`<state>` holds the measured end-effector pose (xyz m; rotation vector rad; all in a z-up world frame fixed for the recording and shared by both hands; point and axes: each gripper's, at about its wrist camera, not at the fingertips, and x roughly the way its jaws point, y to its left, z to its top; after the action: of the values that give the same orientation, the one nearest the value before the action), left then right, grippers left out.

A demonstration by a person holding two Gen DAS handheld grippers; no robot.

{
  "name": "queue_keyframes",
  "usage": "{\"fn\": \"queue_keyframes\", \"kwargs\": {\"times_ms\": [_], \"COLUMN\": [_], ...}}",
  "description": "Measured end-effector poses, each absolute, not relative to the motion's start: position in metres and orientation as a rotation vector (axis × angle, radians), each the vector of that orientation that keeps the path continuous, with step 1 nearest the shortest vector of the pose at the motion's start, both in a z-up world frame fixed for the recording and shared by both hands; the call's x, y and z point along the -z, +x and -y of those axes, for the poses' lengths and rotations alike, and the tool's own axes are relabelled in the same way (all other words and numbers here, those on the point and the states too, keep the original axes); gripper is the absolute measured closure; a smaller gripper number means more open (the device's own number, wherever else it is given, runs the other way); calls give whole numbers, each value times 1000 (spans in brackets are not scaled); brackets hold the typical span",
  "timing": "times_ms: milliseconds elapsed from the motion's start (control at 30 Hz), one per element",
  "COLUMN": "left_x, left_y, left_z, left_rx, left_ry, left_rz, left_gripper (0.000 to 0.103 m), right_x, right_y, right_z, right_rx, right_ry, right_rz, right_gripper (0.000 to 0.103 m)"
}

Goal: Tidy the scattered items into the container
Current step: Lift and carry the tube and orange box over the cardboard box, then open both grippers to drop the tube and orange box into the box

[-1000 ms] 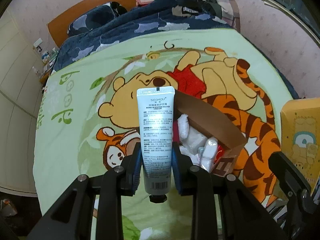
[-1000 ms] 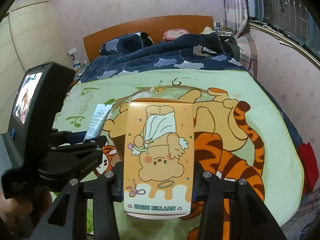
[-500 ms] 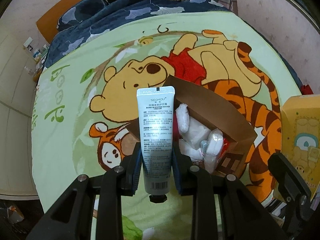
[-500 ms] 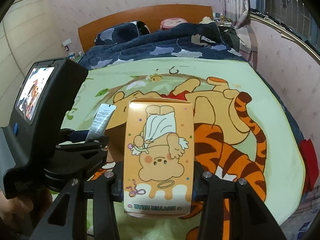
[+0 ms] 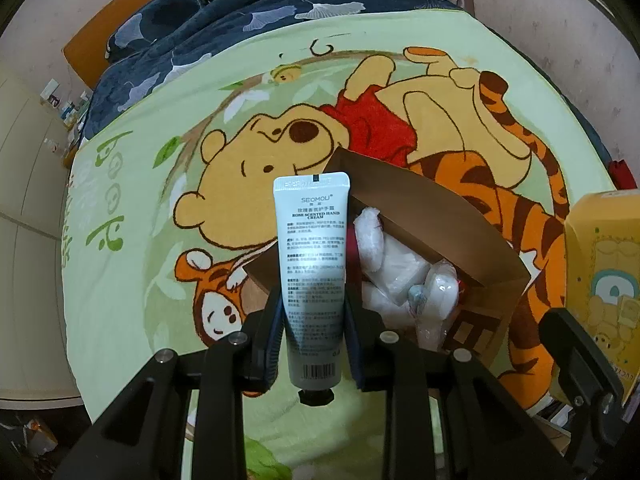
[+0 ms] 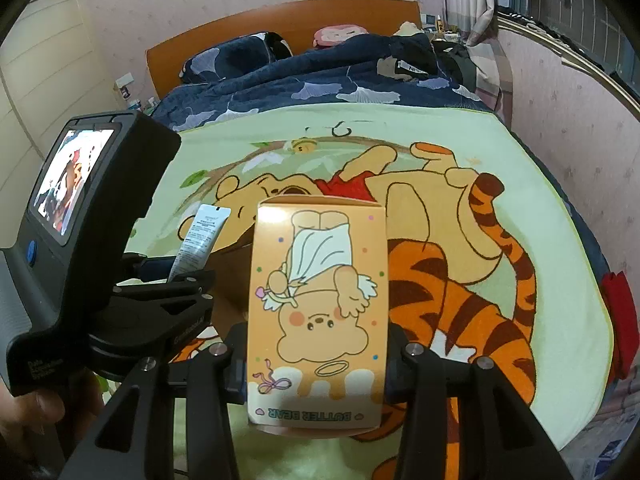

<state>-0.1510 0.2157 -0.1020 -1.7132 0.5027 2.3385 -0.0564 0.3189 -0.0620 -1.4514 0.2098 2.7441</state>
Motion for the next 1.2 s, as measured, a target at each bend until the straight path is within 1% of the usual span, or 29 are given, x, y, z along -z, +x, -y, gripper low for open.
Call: {"fn": "queue_keyframes", "kwargs": {"times_ms": [467,600,633,667,700,733,767,900,967,1200], "left_x": [114,118,118,118,118,117,115,112,113,104], "left_y": [-166,-170,-170,-171,-172,-173,-173,-176,-177,-174], "left_z": [-224,-228,-228,-229,-229,-229,-229,-225,-222,-218], "left_rx": [-2317,-2319,-2324,-2327,-2329,-2337,-2348,-2353,-2353,-2376], "left_ry": [-1708,-1692,-1684,-1675,-1670,-1657,-1637,-1624,-1633,-1624], "left_rz": [-555,-623,-640,-657,-665,-669,-672,-651,-643,-604], "left_gripper": [75,73,70,53,31,23,20,19,19,19], "right_x": [74,78,80,81,83,84,84,84,82,69], "right_y": [-69,-73,-74,-75,-76,-77,-78,-79,-78,-76], "right_z": [-322,-322,-322,-323,-323,-322,-321,-323,-323,-326], "right_rx": [-2713,-2702,-2699,-2694,-2690,-2688,-2690,-2691,-2696,-2711], "right_ry": [-1477,-1491,-1496,-1496,-1498,-1501,-1492,-1476,-1457,-1395], "right_rz": [-209,-212,-216,-222,-218,-209,-200,-213,-220,-219], "right_gripper": [58,58,58,57,57,56,55,45,41,40]}}
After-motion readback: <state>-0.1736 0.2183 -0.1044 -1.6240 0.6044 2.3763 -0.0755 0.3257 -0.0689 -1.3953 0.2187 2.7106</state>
